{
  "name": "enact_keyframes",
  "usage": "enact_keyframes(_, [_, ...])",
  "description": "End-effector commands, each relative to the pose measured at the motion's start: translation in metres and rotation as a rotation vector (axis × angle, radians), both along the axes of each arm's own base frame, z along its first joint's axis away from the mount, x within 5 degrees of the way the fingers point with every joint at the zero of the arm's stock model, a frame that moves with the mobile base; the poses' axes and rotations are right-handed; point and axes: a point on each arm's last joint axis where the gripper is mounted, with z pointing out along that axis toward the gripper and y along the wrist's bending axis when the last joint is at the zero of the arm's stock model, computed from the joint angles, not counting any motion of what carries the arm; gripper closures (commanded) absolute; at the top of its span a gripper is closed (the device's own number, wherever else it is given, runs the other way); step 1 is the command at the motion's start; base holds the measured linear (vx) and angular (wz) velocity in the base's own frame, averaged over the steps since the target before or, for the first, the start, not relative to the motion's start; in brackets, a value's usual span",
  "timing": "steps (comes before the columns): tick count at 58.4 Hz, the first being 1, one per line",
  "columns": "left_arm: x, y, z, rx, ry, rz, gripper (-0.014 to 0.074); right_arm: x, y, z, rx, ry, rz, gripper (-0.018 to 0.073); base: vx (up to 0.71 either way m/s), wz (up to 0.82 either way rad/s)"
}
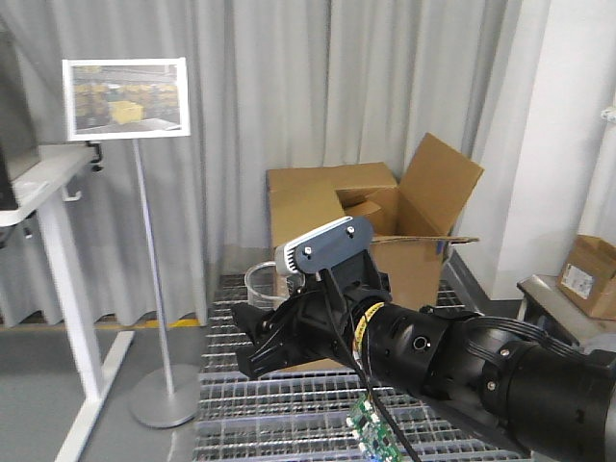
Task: Pick beaker and place in left cabinet
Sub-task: 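Carry the beaker in the right gripper toward the open white cabinet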
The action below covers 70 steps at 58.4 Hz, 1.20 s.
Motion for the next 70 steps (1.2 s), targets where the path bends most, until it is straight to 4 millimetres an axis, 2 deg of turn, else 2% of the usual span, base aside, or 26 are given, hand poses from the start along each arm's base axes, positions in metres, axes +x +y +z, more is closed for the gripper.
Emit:
enact_keyframes(1, [-0.0015, -0.0001, 0.0025, -0.015, -0.076, -0.004, 0.0595, -0.0067, -0.0018, 0.0353, 0.097, -0.103, 0.034, 0.0561, 0.38, -0.25])
enact_keyframes(25, [-0.0015, -0.0001, 0.0025, -0.015, -0.076, -0.004, 0.0595, -0.0066, -0.0019, 0.0350, 0.095, -0.101, 0.032, 0.0561, 0.29, -0.49])
enact_keyframes(70, [-0.0015, -0.0001, 0.0025, -0.015, -0.076, -0.004, 0.0595, -0.0067, -0.0018, 0.0352, 0.096, -0.102, 0.034, 0.0561, 0.20, -0.78])
